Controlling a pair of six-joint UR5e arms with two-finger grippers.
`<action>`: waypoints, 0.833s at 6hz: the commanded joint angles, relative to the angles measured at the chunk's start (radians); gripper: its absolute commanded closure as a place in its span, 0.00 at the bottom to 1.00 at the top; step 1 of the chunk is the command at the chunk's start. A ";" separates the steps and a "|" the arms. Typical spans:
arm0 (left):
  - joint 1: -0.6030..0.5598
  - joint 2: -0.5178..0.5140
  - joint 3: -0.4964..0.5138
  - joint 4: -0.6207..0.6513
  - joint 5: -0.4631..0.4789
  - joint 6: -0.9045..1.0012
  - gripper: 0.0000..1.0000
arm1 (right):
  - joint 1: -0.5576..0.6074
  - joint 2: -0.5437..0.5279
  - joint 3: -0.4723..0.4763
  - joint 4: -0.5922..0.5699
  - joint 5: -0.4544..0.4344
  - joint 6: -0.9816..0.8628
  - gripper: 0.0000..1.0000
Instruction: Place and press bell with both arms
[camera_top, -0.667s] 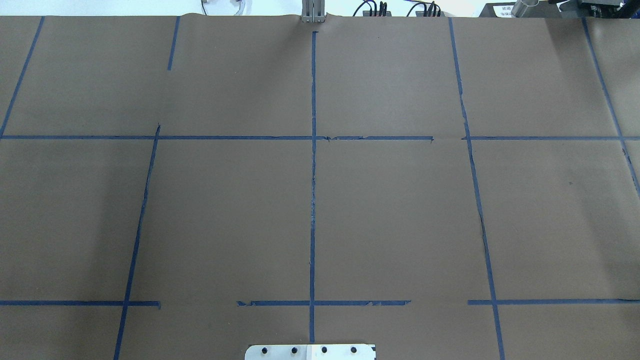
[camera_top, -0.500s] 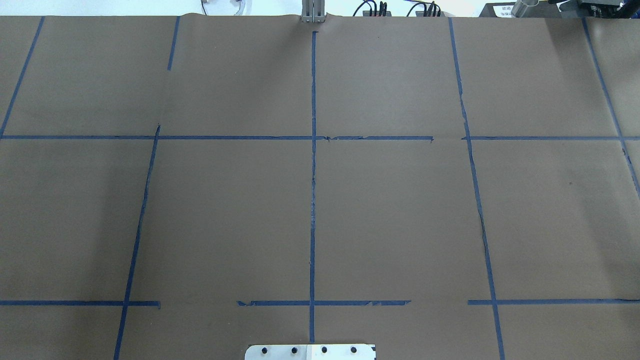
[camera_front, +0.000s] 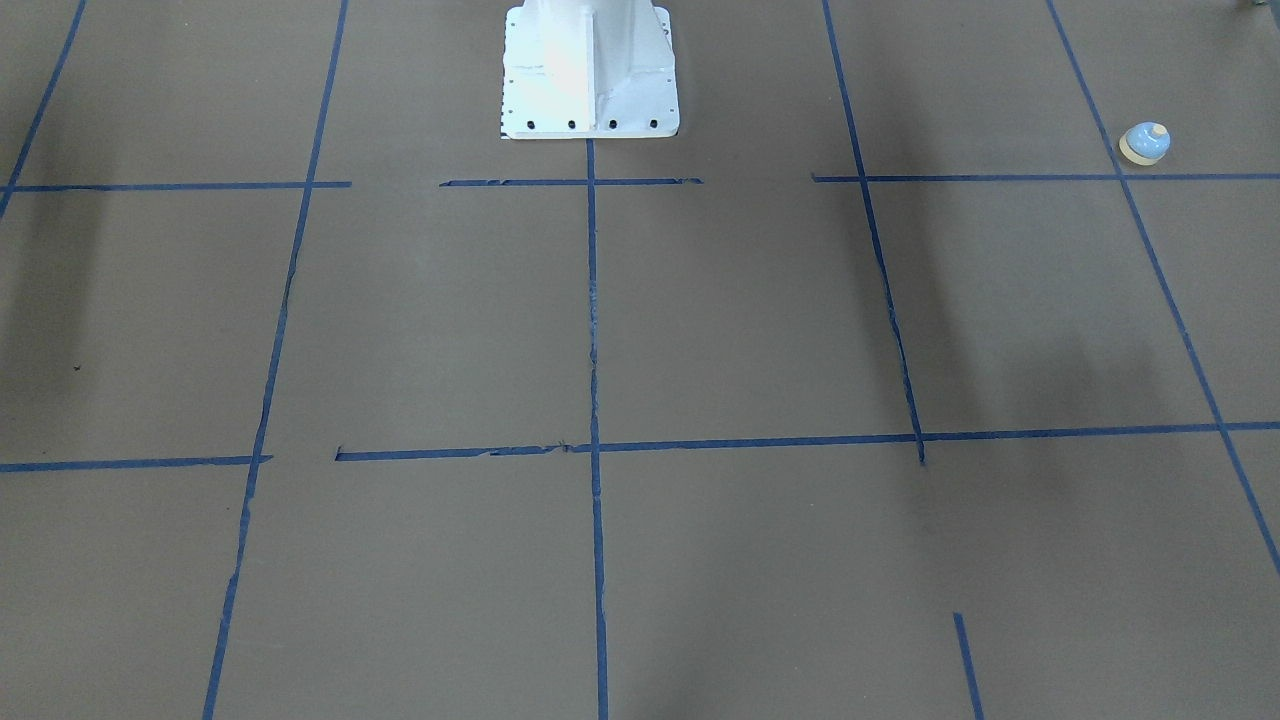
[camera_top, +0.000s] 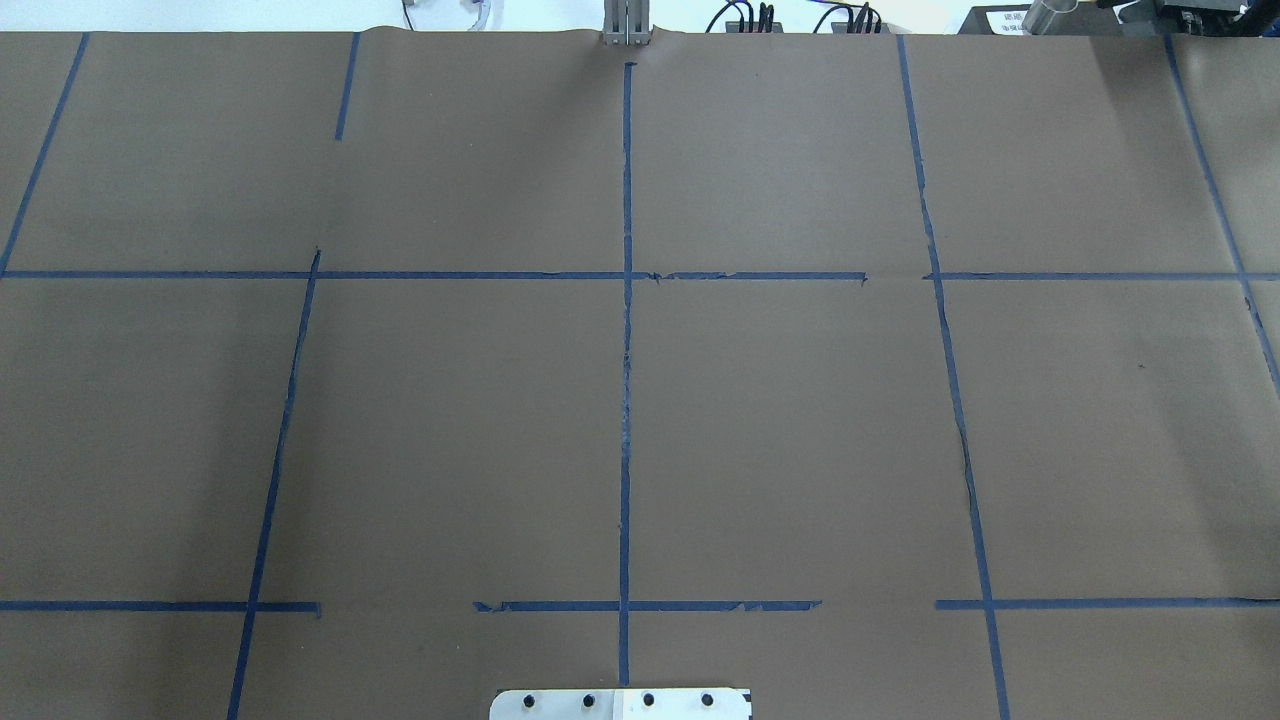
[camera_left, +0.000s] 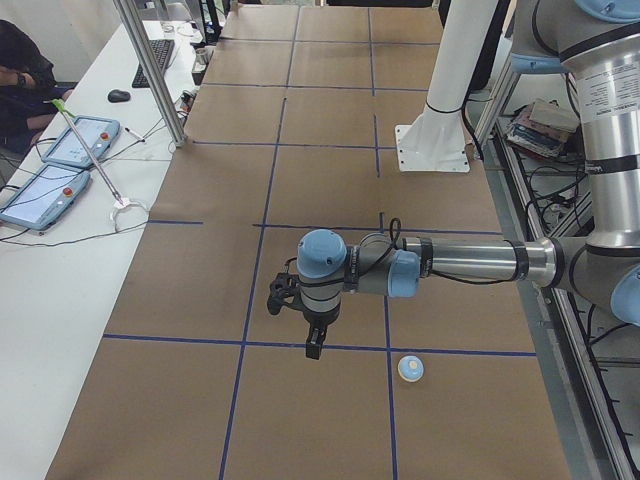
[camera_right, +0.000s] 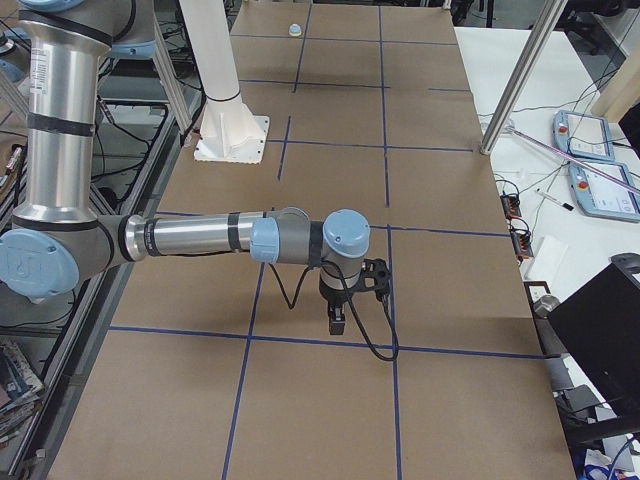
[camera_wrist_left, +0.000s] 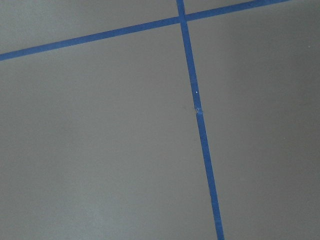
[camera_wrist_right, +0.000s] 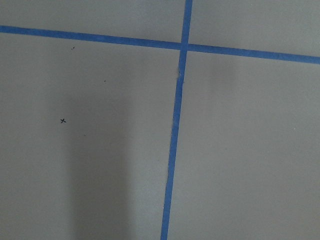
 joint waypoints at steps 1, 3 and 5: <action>-0.001 -0.092 -0.005 -0.048 -0.006 -0.006 0.00 | 0.000 0.002 -0.002 0.000 0.002 -0.003 0.00; 0.090 -0.033 -0.007 -0.067 -0.006 -0.010 0.00 | 0.000 0.002 -0.002 0.000 0.000 -0.005 0.00; 0.189 0.146 0.016 -0.371 0.005 -0.253 0.00 | 0.000 0.002 0.004 0.002 0.002 -0.008 0.00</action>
